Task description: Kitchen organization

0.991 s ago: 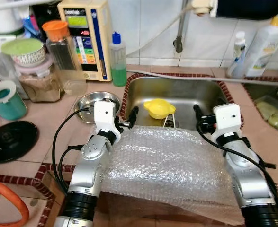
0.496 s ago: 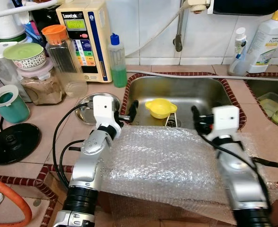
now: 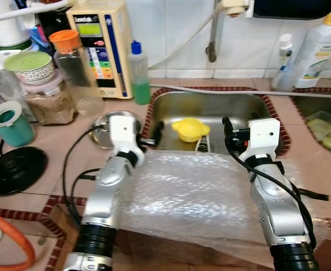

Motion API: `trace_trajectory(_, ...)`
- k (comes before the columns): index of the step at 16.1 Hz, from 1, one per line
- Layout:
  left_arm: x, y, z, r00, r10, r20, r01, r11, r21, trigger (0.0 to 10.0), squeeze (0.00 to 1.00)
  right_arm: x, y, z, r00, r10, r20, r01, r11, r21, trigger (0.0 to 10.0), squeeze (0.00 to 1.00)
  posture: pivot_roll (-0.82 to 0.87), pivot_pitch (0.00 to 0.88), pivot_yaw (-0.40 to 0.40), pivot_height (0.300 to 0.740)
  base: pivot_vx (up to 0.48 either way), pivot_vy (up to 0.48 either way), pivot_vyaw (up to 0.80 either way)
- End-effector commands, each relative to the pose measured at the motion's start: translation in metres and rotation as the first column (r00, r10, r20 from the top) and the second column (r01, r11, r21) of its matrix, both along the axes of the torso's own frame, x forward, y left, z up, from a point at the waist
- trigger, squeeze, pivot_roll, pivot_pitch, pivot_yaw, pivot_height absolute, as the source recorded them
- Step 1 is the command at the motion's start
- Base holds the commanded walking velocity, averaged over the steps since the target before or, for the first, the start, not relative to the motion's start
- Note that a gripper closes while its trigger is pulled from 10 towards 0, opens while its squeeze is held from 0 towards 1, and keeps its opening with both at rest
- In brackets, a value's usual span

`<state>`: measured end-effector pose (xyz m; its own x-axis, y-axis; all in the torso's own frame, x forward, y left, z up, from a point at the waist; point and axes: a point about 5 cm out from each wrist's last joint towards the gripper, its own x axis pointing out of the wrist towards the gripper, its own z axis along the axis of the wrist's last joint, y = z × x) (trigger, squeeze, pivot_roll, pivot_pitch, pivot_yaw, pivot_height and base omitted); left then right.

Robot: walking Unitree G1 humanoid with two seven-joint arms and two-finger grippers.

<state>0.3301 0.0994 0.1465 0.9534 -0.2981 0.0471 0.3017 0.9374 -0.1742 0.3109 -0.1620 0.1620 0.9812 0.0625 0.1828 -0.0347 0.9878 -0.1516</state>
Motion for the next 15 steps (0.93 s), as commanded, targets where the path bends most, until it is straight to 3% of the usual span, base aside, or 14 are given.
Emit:
trace_trajectory(1, 0.003, -0.003, 0.005, 1.000, -0.007, 0.005, 0.007, 1.000, -0.002, 10.0, 0.00, 0.002, -0.003, 0.006, 1.000, -0.014, 0.014, 0.014, 1.000, 0.002, 10.0, 0.00, -0.03, 0.000, 0.104, 0.740, 0.000, -0.446, 0.00)
trace_trajectory(5, 0.004, 0.000, 0.004, 1.000, 0.002, 0.000, -0.002, 1.000, 0.014, 10.0, 0.00, 0.002, 0.001, 0.006, 1.000, -0.008, 0.015, 0.008, 1.000, 0.011, 10.0, 0.00, -0.03, 0.000, 0.103, 0.740, 0.000, -0.421, 0.00)
trace_trajectory(10, 0.005, 0.005, 0.005, 0.999, 0.038, -0.008, -0.038, 0.999, -0.017, 10.0, 0.00, 0.004, 0.007, 0.010, 0.999, 0.024, 0.022, -0.025, 0.998, 0.057, 10.0, 0.00, -0.02, 0.000, 0.099, 0.740, 0.000, 0.000, 0.00)
trace_trajectory(15, 0.010, 0.015, 0.024, 0.995, 0.078, 0.066, -0.078, 0.997, -0.006, 10.0, 0.00, 0.007, 0.012, 0.022, 0.998, 0.022, 0.054, -0.028, 0.994, 0.106, 10.0, 0.00, -0.02, 0.000, 0.101, 0.740, 0.000, 0.000, 0.00)
